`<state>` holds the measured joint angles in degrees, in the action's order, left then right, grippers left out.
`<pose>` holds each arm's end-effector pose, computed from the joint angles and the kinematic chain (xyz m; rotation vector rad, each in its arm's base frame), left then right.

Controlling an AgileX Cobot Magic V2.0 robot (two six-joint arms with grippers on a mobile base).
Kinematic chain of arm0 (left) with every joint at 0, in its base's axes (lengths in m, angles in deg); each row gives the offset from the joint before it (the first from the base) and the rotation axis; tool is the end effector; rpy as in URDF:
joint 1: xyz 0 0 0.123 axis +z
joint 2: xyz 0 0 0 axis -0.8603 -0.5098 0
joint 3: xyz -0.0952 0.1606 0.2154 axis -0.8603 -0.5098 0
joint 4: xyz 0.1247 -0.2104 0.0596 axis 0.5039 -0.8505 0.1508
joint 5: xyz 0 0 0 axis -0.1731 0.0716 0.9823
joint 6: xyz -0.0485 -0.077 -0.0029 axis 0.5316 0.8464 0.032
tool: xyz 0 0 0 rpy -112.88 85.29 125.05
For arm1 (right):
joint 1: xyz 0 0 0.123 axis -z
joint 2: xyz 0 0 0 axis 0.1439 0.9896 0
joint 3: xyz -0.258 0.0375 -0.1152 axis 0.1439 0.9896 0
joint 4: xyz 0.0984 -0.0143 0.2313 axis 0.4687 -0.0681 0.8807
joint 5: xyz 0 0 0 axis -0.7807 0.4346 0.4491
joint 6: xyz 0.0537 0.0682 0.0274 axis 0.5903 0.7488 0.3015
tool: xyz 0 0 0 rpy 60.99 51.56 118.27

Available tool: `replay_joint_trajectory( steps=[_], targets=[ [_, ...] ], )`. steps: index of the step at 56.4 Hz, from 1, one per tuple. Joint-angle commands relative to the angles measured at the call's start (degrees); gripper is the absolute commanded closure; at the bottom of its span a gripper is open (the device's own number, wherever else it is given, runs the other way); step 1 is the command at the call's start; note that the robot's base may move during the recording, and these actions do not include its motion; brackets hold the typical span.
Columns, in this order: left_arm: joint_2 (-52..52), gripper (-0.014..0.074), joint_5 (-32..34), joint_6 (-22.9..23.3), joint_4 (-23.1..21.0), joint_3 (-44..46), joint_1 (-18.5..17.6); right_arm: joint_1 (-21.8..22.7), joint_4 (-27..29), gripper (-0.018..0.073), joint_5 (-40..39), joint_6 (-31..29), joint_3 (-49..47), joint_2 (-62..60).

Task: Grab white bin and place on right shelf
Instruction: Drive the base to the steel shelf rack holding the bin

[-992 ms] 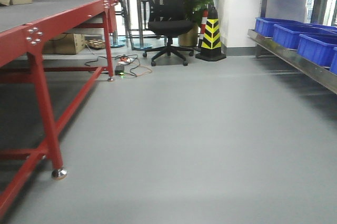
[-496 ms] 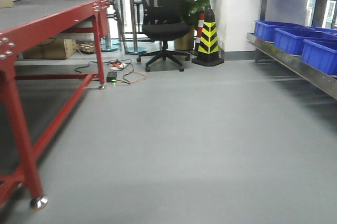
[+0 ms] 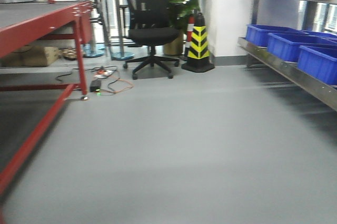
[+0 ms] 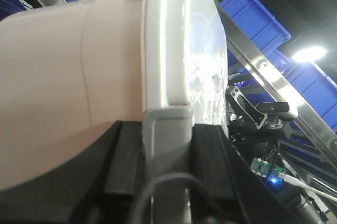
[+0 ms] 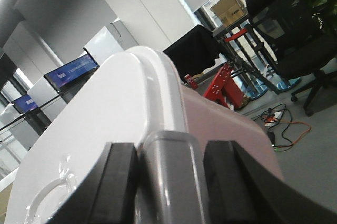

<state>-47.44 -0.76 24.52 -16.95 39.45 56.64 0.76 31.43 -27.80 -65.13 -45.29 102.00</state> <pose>0.3180 -0.0958 0.4467 0.3215 1.5697 -1.5584 0.2689 0.0059 0.4635 0.2027 1.4233 0.9173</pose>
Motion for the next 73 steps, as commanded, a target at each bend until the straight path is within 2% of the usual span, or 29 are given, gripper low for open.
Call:
replay_joint_trajectory(
  steps=[1, 73],
  targets=[
    [3.17, 0.0715, -11.80, -2.27, -5.40, 2.24, -1.36, -0.52, 6.54, 0.0501, 3.02, -0.79, -1.92, -1.71],
    [3.17, 0.0715, -11.80, -2.27, -5.28, 2.24, -1.36, -0.52, 6.54, 0.0501, 3.07, -0.79, -1.92, -1.71]
  ],
)
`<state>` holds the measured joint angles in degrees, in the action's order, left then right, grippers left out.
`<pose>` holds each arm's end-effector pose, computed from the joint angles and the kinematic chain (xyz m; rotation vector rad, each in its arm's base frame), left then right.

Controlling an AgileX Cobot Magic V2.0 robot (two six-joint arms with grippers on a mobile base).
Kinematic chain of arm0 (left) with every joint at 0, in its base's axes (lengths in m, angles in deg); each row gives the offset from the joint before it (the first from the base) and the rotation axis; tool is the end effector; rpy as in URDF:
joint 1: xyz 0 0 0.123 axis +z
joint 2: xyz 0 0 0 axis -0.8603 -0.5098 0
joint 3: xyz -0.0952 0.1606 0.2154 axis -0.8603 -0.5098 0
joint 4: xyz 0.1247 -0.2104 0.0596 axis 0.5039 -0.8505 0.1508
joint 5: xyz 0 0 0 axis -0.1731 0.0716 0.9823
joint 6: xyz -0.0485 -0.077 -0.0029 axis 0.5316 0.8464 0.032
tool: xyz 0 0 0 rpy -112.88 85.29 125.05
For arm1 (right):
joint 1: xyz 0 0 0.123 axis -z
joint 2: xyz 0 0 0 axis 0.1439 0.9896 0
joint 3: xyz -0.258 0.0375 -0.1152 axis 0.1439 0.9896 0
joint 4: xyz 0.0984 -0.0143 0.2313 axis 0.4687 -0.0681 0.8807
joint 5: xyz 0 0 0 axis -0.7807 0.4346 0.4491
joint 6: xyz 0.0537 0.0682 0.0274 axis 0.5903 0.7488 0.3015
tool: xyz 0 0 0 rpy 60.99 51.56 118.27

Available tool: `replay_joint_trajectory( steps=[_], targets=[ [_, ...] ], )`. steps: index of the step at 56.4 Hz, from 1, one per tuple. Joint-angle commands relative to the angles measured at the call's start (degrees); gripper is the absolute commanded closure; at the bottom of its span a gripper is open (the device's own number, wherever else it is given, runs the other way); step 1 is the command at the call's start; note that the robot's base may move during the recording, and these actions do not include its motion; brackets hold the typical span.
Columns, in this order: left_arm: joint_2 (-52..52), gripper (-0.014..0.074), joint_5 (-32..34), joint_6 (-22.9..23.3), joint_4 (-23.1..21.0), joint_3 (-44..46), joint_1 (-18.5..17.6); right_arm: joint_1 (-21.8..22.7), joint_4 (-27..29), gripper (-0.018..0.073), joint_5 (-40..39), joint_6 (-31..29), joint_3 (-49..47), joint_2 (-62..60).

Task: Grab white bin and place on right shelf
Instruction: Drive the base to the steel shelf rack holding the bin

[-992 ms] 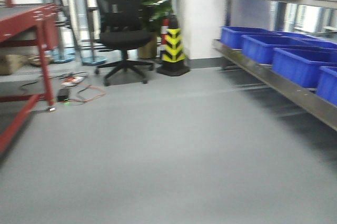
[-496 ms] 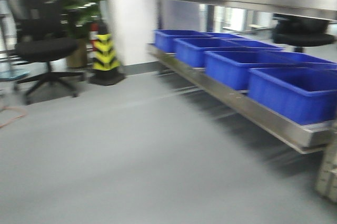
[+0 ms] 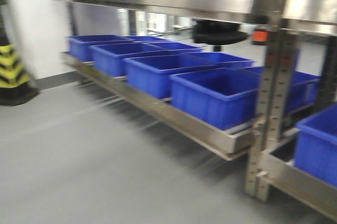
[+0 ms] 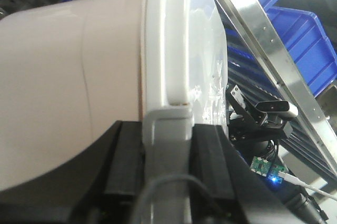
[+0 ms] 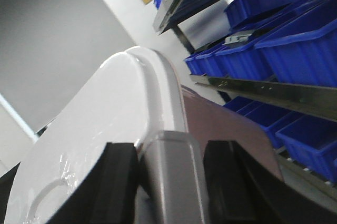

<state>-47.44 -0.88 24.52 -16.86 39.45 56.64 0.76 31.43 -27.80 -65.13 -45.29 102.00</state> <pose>0.3179 -0.0959 0.4466 0.3244 1.5708 -1.5586 0.2689 0.0059 0.4635 0.2027 1.4233 0.9173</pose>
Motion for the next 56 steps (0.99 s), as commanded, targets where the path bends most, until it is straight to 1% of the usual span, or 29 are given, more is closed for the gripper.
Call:
replay_joint_trajectory(
  steps=[1, 56],
  targets=[
    [3.17, 0.0715, -11.68, -2.27, -5.37, 2.24, -1.36, -0.52, 6.54, 0.0501, 3.07, -0.79, -1.92, -1.71],
    [3.17, 0.0715, -11.68, -2.27, -5.37, 2.24, -1.36, -0.52, 6.54, 0.0501, 3.07, -0.79, -1.92, -1.71]
  ],
)
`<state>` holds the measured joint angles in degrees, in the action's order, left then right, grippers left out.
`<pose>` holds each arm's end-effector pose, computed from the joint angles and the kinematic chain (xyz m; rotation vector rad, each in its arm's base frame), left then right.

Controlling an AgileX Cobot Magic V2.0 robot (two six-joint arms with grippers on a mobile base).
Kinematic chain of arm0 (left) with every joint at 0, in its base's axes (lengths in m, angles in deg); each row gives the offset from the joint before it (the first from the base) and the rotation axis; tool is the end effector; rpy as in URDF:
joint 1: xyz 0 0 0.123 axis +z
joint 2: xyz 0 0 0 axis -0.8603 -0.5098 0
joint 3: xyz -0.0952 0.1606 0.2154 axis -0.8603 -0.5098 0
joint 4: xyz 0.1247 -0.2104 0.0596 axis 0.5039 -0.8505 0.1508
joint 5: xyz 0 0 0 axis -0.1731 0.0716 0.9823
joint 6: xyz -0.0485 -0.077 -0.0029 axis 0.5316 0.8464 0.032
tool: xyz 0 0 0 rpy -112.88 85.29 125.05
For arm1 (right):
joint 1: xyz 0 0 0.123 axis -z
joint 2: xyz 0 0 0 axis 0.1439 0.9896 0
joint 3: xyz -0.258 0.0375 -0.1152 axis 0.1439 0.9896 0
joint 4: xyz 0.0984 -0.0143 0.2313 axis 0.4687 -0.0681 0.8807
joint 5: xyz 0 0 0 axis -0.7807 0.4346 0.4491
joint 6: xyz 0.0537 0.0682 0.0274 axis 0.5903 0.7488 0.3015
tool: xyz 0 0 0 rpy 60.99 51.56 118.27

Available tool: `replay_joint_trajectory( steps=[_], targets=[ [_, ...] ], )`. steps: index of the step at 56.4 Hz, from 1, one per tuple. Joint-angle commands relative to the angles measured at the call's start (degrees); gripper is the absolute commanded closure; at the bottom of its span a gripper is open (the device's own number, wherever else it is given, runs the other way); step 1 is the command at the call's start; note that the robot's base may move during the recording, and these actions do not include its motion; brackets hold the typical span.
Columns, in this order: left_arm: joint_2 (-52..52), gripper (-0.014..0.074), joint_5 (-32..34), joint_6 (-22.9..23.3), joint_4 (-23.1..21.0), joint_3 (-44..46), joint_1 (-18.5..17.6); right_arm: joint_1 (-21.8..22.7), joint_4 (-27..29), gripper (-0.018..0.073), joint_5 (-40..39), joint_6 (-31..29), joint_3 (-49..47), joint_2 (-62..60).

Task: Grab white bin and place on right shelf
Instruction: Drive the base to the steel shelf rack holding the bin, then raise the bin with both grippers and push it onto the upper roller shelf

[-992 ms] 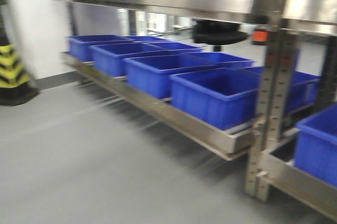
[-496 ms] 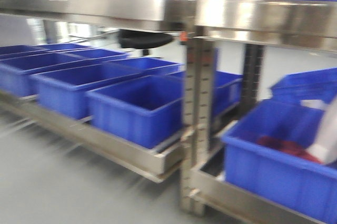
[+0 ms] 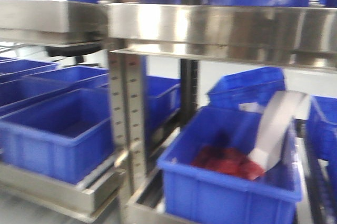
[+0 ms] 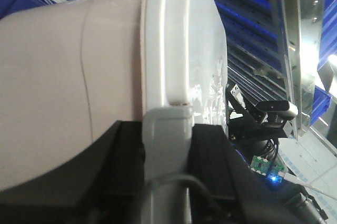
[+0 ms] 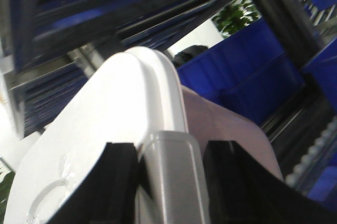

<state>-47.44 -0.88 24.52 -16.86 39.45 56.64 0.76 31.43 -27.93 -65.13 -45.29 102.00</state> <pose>0.3179 -0.0959 0.4466 0.3244 1.5708 -1.5586 0.2690 0.0057 0.4635 0.2046 1.4231 0.9157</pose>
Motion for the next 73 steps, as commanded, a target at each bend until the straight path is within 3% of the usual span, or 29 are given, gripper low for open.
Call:
replay_joint_trajectory(
  steps=[1, 73],
  targets=[
    [3.17, 0.0715, -11.68, -2.27, -5.37, 2.24, -1.36, -0.52, 6.54, 0.0501, 3.20, -0.79, -1.92, -1.71],
    [3.17, 0.0715, -11.68, -2.27, -5.37, 2.24, -1.36, -0.52, 6.54, 0.0501, 3.20, -0.79, -1.92, -1.71]
  ],
)
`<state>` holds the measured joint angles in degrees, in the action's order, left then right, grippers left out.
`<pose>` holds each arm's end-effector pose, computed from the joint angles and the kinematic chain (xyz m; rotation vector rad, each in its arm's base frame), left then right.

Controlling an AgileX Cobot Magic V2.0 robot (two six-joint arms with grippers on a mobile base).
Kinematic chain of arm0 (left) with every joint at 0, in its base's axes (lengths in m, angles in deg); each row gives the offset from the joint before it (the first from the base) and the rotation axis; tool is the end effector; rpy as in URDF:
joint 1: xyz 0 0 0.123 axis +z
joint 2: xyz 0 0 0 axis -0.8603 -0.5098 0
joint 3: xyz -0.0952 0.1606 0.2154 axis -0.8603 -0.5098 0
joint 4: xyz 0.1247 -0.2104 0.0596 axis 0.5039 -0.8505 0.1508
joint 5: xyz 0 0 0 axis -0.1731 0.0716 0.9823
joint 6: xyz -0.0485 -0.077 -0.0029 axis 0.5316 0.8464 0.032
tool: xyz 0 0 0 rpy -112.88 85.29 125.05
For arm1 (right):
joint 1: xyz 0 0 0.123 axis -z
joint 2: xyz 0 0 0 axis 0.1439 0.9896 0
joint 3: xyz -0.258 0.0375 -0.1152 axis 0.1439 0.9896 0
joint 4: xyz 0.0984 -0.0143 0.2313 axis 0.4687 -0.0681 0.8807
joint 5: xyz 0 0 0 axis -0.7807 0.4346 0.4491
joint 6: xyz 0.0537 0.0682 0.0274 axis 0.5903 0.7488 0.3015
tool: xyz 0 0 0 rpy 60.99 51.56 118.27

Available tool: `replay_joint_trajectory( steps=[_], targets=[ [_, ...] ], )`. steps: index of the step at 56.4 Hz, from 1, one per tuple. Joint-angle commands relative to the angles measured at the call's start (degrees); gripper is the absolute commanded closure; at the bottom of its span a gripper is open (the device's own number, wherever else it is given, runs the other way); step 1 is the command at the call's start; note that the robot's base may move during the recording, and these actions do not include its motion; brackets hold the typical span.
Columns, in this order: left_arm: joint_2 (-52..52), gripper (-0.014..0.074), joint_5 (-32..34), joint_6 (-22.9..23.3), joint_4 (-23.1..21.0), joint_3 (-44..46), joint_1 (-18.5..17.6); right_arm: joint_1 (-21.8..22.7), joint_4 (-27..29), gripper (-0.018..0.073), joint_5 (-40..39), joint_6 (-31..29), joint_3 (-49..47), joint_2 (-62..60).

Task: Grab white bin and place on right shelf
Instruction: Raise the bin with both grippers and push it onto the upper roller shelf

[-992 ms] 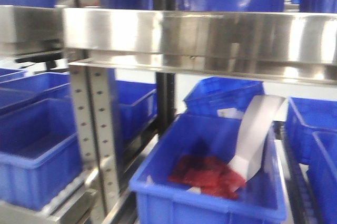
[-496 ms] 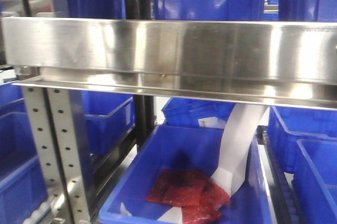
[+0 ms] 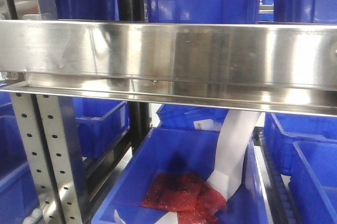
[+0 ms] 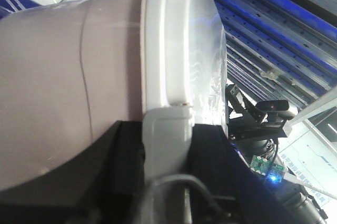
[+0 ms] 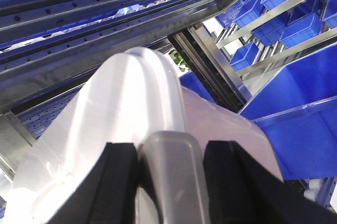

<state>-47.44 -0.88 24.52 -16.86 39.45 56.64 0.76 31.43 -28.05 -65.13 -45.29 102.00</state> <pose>0.3179 -0.0959 0.4466 0.3244 1.5708 -1.5586 0.2691 0.0056 0.4634 0.2065 1.4230 0.9142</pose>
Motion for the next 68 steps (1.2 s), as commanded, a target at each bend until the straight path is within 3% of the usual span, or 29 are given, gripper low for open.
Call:
replay_joint_trajectory(
  steps=[1, 68],
  targets=[
    [3.17, 0.0715, -11.68, -2.27, -5.37, 2.24, -1.36, -0.52, 6.54, 0.0501, 3.33, -0.79, -1.92, -1.71],
    [3.17, 0.0715, -11.68, -2.27, -5.63, 2.24, -1.36, -0.52, 6.54, 0.0501, 3.42, -0.79, -1.92, -1.71]
  ],
)
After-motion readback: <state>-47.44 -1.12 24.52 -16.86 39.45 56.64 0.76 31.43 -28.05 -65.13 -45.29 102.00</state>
